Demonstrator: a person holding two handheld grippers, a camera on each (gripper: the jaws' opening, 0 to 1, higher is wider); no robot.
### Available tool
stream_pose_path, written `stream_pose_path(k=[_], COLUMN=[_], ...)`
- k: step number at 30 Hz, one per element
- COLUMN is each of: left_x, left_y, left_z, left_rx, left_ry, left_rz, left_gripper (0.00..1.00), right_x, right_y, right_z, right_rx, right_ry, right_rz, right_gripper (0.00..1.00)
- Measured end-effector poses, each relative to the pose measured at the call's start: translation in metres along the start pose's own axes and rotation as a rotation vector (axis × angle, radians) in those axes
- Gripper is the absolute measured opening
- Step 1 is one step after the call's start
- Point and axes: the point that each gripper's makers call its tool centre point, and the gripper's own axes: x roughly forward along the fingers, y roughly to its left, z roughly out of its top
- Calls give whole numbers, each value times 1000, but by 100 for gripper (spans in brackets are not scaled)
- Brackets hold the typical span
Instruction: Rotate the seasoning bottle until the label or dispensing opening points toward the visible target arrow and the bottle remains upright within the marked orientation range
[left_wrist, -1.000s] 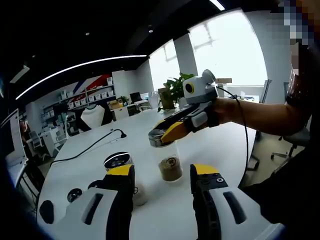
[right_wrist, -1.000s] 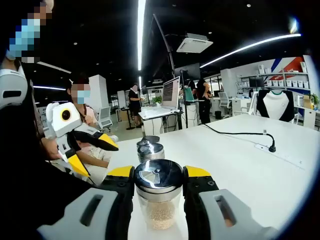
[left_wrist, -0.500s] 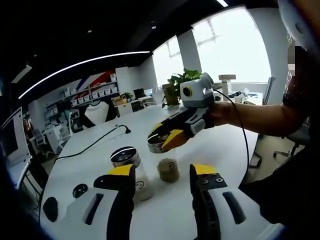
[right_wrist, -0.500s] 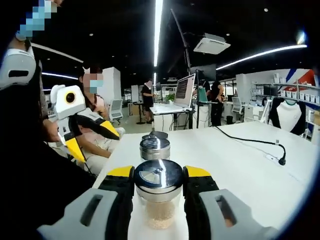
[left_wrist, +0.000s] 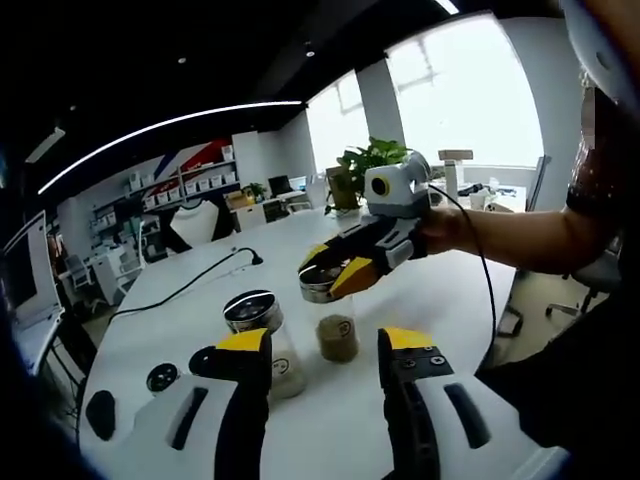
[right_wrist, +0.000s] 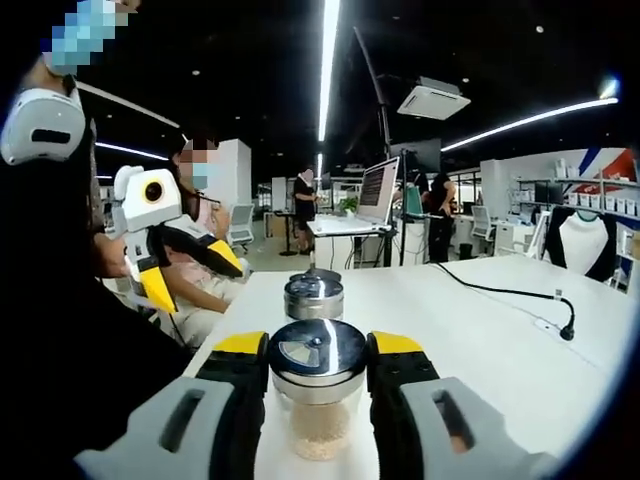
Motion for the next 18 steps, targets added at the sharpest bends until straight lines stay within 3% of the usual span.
stream_pose_path(k=[5, 9, 11, 15, 18], left_x=[-2, -3, -3, -4, -5], left_y=[-2, -2, -2, 0, 1], left_z=[1, 0, -1, -5, -8], left_rx=[-1, -7, -11, -24, -28], left_ry=[-3, -5, -7, -4, 1], left_rz=[-1, 3, 6, 14, 18], left_gripper=[45, 46, 46, 47, 48], right_x=[-4, -10, -15, -22, -24], right_y=[-4, -3, -3, 1, 11], right_z=[3, 10, 15, 6, 4], right_rx=[25, 34, 34, 40, 52], right_ry=[-3, -8, -28, 16, 7], right_rz=[-14, -74, -140, -243, -271], right_gripper=[54, 54, 55, 58, 57])
